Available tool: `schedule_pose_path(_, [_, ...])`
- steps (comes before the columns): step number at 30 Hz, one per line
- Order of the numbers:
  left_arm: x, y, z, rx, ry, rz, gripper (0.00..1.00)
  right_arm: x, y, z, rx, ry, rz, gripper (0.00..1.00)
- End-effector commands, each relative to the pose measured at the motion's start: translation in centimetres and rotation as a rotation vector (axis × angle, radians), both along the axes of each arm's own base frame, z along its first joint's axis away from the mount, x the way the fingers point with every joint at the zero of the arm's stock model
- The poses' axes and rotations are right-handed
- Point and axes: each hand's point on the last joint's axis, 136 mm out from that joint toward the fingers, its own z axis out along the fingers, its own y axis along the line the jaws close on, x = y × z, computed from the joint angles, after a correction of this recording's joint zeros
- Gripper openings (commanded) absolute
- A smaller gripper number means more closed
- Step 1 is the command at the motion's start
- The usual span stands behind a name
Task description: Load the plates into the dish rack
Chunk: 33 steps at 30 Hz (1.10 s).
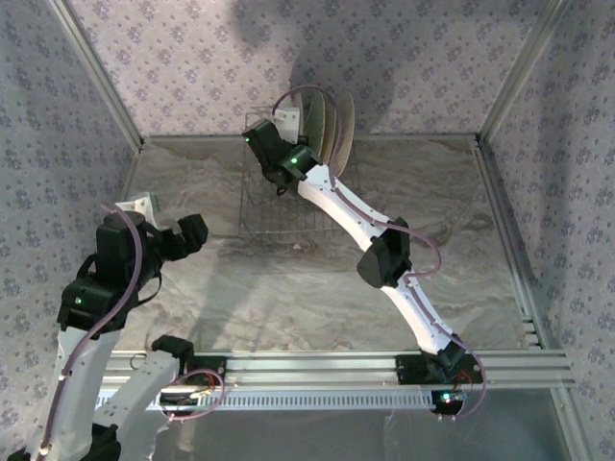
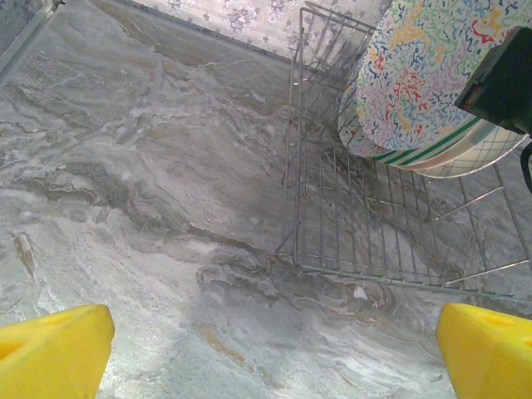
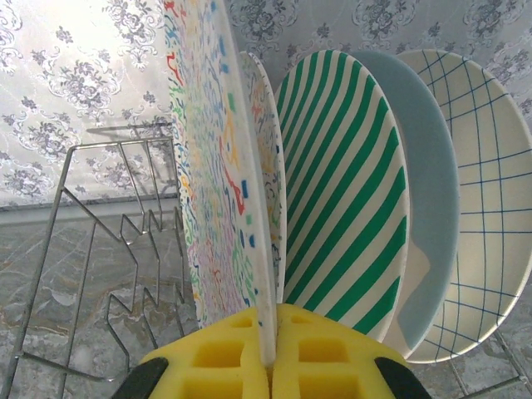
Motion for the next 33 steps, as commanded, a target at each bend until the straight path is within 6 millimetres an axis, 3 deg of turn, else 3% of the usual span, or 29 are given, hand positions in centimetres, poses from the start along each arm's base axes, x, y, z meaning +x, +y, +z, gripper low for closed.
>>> schedule_pose_path(1, [0.7,-0.2,0.2,-0.004,-0.022,-0.004,0.99,0.3,0.0,4.2,0.068,-0.119,-0.03,0.0])
schedule_pose_path(5, [0.8,-0.2,-0.1,-0.001,-0.018,-0.007,0.99,0.3,0.3,5.3,0.073,-0.154,-0.028,0.0])
schedule_pose_path(12, [0.7,0.2,0.0,0.033,-0.021,0.0,0.99,0.5,0.7,5.3,0.107,-0.17,-0.032,0.0])
schedule_pose_path(33, [0.5,0.7,0.1,0.079,-0.021,-0.009,0.99,1.0,2.5,0.2,0.12,-0.101,-0.035,0.0])
